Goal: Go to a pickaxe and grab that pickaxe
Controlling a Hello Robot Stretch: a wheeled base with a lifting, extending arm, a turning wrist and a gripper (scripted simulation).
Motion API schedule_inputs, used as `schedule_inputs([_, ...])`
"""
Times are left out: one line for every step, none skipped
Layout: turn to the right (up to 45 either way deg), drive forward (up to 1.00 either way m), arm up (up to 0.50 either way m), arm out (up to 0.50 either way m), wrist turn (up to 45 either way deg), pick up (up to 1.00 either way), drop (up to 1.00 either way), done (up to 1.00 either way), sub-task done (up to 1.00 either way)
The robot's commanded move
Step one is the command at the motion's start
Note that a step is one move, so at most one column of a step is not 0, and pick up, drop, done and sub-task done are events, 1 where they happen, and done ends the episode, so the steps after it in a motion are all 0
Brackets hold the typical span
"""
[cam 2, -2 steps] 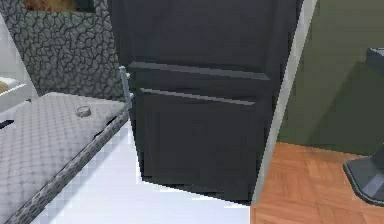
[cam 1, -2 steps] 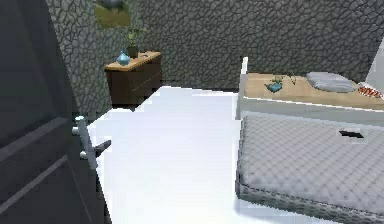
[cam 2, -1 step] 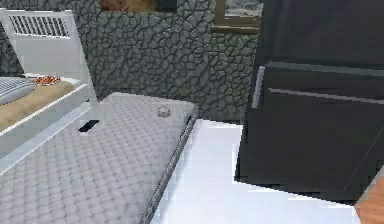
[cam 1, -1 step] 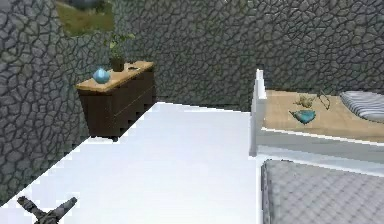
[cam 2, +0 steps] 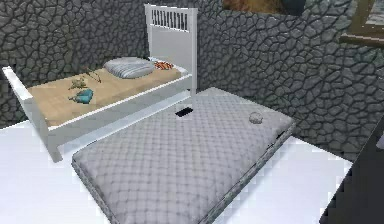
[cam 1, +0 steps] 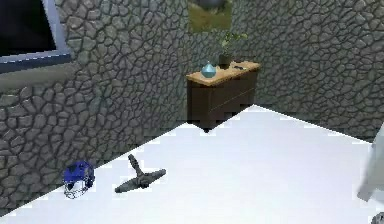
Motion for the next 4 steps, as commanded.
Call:
schedule_inputs([0.0,0.45,0.00,0.00,0.0,0.00,0.00,0.00,0.00])
schedule_inputs([-45.0,0.00,0.00,0.00,0.0,0.00,0.00,0.00,0.00])
schedule_inputs([-9.0,0.00,0.00,0.00,0.0,0.00,0.00,0.00,0.00])
schedule_inputs([0.0,0.30,0.00,0.00,0.0,0.00,0.00,0.00,0.00])
